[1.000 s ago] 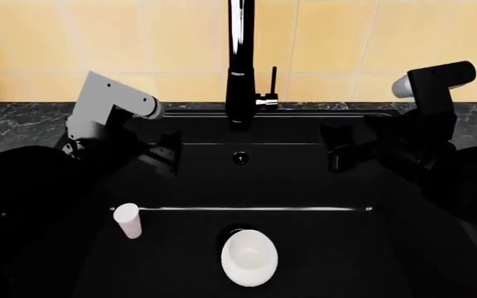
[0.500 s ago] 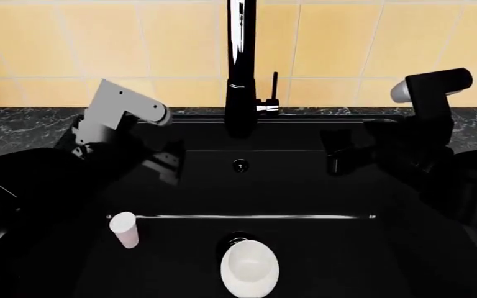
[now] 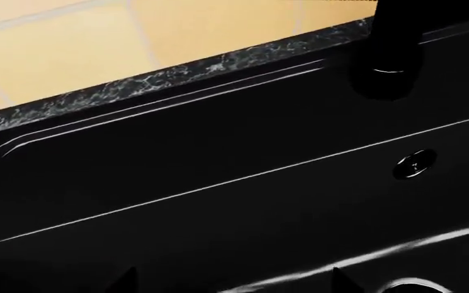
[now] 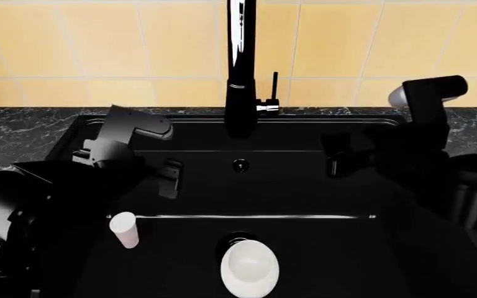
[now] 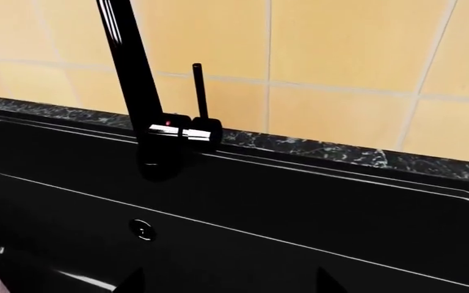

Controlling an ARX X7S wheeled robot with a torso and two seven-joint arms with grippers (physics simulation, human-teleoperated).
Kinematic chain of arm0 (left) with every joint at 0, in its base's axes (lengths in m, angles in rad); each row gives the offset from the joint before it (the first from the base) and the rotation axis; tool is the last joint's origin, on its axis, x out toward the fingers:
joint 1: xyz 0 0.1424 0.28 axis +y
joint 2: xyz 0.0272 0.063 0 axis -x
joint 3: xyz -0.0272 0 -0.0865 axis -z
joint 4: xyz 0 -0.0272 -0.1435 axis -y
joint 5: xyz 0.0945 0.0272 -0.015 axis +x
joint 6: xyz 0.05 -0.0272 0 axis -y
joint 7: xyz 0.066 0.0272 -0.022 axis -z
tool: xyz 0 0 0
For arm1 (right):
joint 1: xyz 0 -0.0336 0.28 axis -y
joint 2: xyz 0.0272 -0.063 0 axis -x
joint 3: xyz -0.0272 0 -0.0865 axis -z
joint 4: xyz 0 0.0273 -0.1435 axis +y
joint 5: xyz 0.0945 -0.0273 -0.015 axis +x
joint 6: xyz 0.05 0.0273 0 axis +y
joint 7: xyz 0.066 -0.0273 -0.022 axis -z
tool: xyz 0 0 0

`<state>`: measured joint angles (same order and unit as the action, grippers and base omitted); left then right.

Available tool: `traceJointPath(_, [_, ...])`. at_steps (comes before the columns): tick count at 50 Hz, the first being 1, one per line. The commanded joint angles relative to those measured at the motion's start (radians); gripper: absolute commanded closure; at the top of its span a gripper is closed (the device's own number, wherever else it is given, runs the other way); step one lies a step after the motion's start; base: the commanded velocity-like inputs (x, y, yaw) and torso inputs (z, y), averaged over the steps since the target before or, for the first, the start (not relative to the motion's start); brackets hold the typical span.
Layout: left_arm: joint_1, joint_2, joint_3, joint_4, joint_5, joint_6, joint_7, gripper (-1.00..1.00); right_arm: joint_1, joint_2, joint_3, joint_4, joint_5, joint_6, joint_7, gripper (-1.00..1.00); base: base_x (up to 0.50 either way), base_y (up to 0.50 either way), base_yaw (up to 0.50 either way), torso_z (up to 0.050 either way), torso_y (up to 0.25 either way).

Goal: Pick the cup and bowl from the sink and place them on the counter for drying.

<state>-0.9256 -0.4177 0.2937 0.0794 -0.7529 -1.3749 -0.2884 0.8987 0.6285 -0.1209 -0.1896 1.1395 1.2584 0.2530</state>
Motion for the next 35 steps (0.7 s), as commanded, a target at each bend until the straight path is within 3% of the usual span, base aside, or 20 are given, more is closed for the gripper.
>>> traceJointPath(1, [0.000, 0.042, -0.010, -0.102, 0.044, 0.019, -0.066, -1.00, -0.010, -0.001, -0.009, 0.014, 0.000, -0.006, 0.001, -1.00, 0.00, 0.00, 0.00, 0.000, 0.000])
traceJointPath(9, [0.005, 0.069, -0.072, -0.167, 0.066, 0.039, -0.129, -1.00, -0.003, -0.007, -0.029, 0.030, -0.006, -0.008, -0.005, -1.00, 0.00, 0.00, 0.00, 0.000, 0.000])
traceJointPath(35, [0.043, 0.088, -0.047, -0.327, 0.094, 0.104, -0.117, -1.00, -0.029, 0.003, -0.039, 0.038, -0.003, -0.027, -0.008, -1.00, 0.00, 0.00, 0.00, 0.000, 0.000])
